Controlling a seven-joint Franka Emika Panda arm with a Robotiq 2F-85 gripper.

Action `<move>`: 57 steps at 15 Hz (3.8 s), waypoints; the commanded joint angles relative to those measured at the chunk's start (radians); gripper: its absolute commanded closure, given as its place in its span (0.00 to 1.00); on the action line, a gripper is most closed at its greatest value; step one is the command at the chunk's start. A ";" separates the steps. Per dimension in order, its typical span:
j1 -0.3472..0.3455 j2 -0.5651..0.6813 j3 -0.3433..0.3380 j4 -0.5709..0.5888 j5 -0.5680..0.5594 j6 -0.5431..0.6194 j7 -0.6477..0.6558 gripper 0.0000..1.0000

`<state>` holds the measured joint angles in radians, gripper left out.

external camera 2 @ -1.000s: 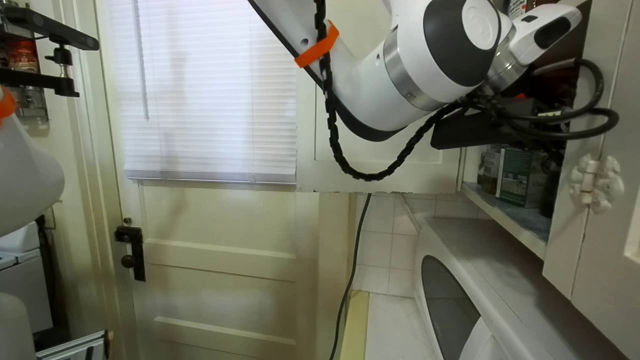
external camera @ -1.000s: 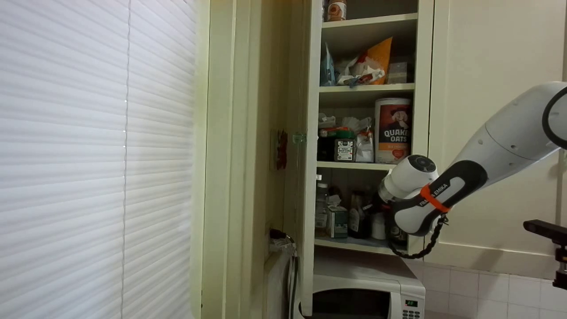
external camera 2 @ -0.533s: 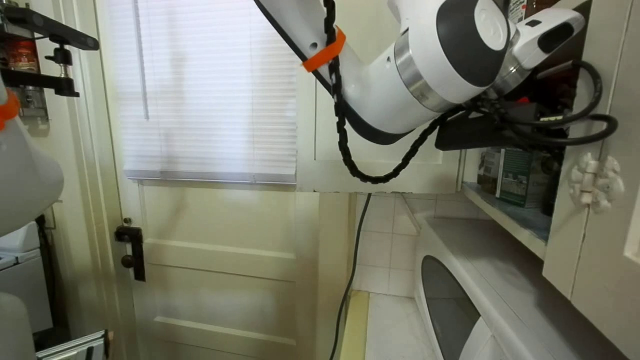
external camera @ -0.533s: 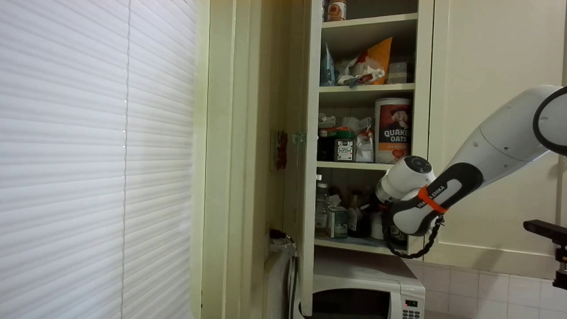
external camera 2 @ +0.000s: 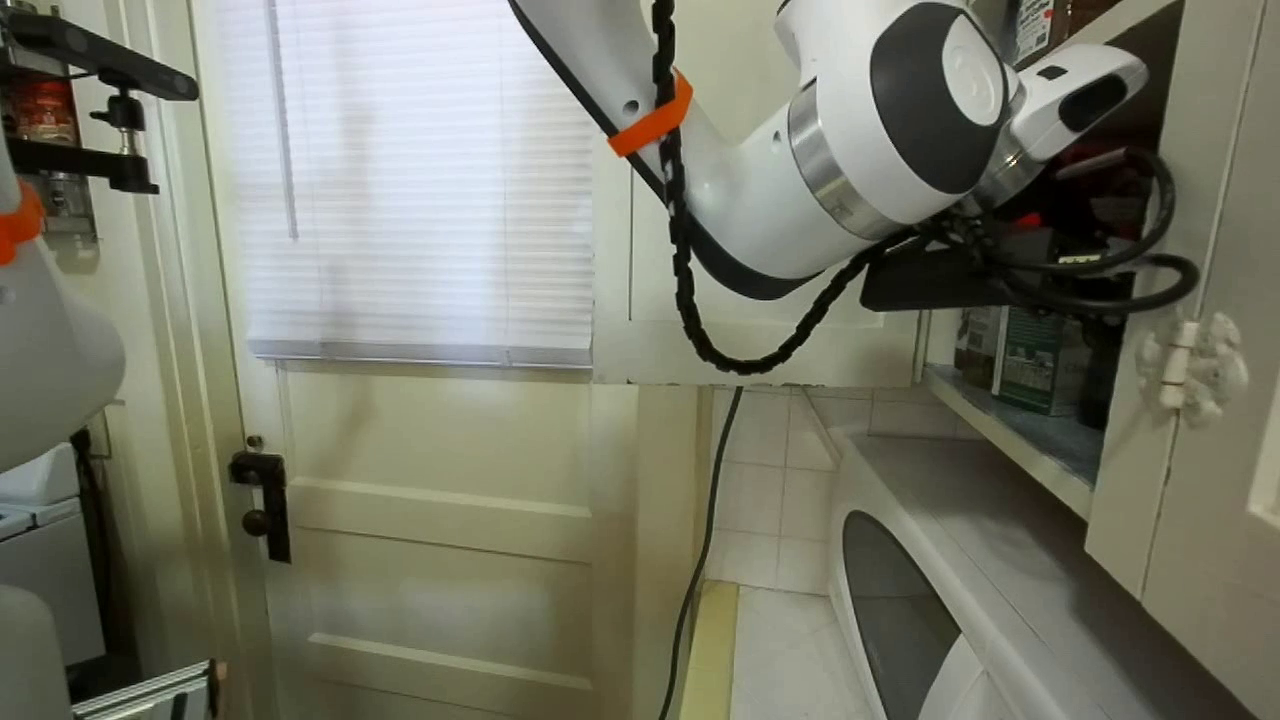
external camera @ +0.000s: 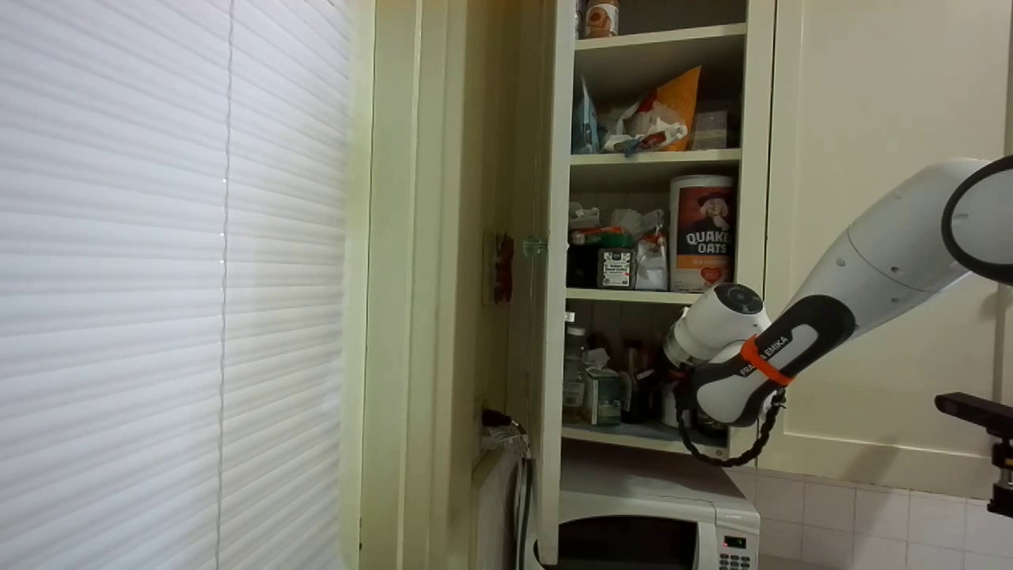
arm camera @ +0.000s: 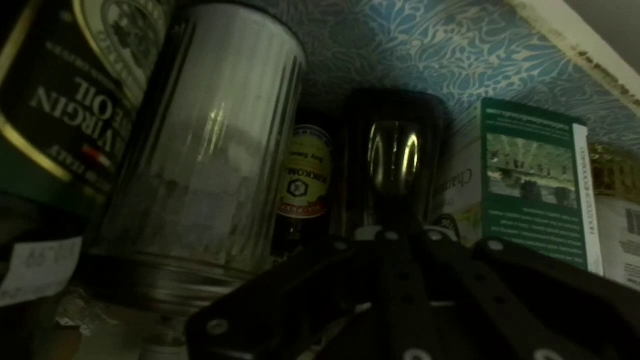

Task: Put the bottle in the top cabinet

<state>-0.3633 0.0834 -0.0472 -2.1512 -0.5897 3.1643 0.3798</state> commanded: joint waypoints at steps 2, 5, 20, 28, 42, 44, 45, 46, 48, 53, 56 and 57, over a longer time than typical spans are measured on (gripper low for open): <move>0.000 0.000 0.000 0.000 0.000 0.000 0.000 0.99; -0.001 -0.003 0.009 -0.007 0.021 0.002 0.004 1.00; 0.023 -0.113 0.025 -0.139 0.199 0.010 0.394 1.00; 0.024 -0.148 0.043 -0.203 0.276 0.078 0.512 1.00; 0.036 0.014 -0.001 -0.126 0.445 0.268 0.406 1.00; 0.062 0.053 -0.012 -0.101 0.488 0.303 0.383 1.00; 0.074 0.062 -0.012 -0.093 0.497 0.311 0.373 1.00; 0.040 0.021 0.001 -0.124 0.449 0.275 0.404 0.99; 0.056 0.045 0.000 -0.105 0.465 0.289 0.396 0.99; 0.093 0.068 -0.027 -0.080 0.524 0.304 0.375 1.00; 0.119 0.084 -0.051 -0.067 0.581 0.312 0.355 1.00; 0.128 0.092 -0.058 -0.062 0.600 0.317 0.351 1.00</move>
<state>-0.2744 0.1392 -0.0736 -2.2407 -0.0596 3.4544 0.7605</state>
